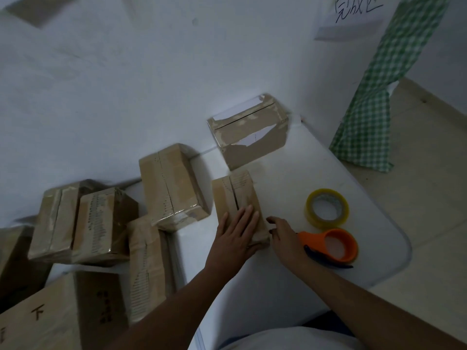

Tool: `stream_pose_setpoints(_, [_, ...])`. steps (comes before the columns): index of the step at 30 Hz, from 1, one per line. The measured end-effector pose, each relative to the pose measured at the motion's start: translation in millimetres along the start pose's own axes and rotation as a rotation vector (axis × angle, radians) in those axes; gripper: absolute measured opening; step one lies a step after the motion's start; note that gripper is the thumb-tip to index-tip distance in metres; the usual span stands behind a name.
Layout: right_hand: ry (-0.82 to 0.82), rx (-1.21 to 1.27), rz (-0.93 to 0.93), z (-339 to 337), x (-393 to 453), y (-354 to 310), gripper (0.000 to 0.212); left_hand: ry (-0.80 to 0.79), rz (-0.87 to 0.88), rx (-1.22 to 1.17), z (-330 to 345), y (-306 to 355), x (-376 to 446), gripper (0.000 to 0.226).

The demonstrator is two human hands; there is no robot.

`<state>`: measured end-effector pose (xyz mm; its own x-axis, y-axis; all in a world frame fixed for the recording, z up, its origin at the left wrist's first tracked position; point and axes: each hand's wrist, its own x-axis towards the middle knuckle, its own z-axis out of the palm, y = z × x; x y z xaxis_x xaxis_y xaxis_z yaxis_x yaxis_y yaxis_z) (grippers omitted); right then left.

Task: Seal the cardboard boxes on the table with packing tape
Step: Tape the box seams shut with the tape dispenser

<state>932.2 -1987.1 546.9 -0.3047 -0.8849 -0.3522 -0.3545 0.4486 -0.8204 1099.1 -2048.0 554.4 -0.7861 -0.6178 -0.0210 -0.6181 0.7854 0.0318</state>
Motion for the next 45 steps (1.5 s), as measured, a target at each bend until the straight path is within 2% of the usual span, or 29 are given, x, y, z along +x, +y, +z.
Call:
stream_pose_setpoints(2, [0.023,0.180,0.048,2,-11,-4,0.039,-0.006,-0.004,-0.012,0,1,-1,0.074])
stream_pose_setpoints(5, [-0.077,0.356,0.115,9,-22,-11,0.043,-0.022,-0.009,-0.031,-1,3,0,0.074])
stream_pose_setpoints(9, [-0.151,0.327,0.089,0,-19,-18,0.045,-0.051,-0.016,-0.079,-4,2,0,0.073])
stream_pose_setpoints(11, [-0.154,0.269,0.062,-6,-19,-22,0.044,-0.030,-0.046,-0.220,-8,3,2,0.073])
stream_pose_setpoints(12, [-0.153,0.240,0.046,-8,-19,-24,0.043,-0.001,-0.082,-0.349,-13,3,5,0.070])
stream_pose_setpoints(14, [-0.145,0.177,0.017,-9,-21,-30,0.040,0.167,-0.198,-0.608,-27,0,10,0.059])
stream_pose_setpoints(17, [-0.111,0.073,-0.012,-10,-20,-33,0.043,0.455,-0.522,-0.895,-49,-13,7,0.041])
stream_pose_setpoints(19, [-0.077,-0.008,-0.014,-11,-21,-34,0.051,0.506,-0.688,-1.042,-55,-19,-7,0.032])
stream_pose_setpoints(21, [-0.007,-0.163,-0.127,-14,-24,-37,0.055,0.446,-0.874,-1.247,-47,-21,-28,0.017])
stream_pose_setpoints(22, [0.025,-0.286,-0.238,-15,-25,-38,0.056,0.369,-0.987,-1.368,-40,-20,-41,0.019])
stream_pose_setpoints(25, [-0.057,-0.661,-0.544,-14,-23,-37,0.059,0.086,-1.259,-1.814,-11,-17,-74,0.047])
stream_pose_setpoints(28, [-0.163,-0.905,-0.643,-8,-13,-38,0.066,-0.052,-1.275,-2.039,0,-12,-86,0.061])
stream_pose_setpoints(31, [-0.181,-0.978,-0.665,0,-5,-37,0.071,-0.017,-1.218,-2.046,-3,-7,-86,0.055])
stream_pose_setpoints(35, [-0.163,-1.001,-0.659,9,-3,-30,0.068,0.101,-1.215,-1.954,-7,-6,-89,0.039])
stream_pose_setpoints(39, [-0.171,-1.026,-0.642,9,-1,-28,0.067,0.214,-1.220,-1.856,-5,-2,-87,0.014])
stream_pose_setpoints(42, [-0.186,-1.031,-0.629,8,-1,-28,0.067,0.314,-1.174,-1.700,-4,1,-81,0.014])
stream_pose_setpoints(45, [-0.201,-1.013,-0.627,7,-2,-29,0.067,0.343,-1.137,-1.545,-1,4,-68,0.009])
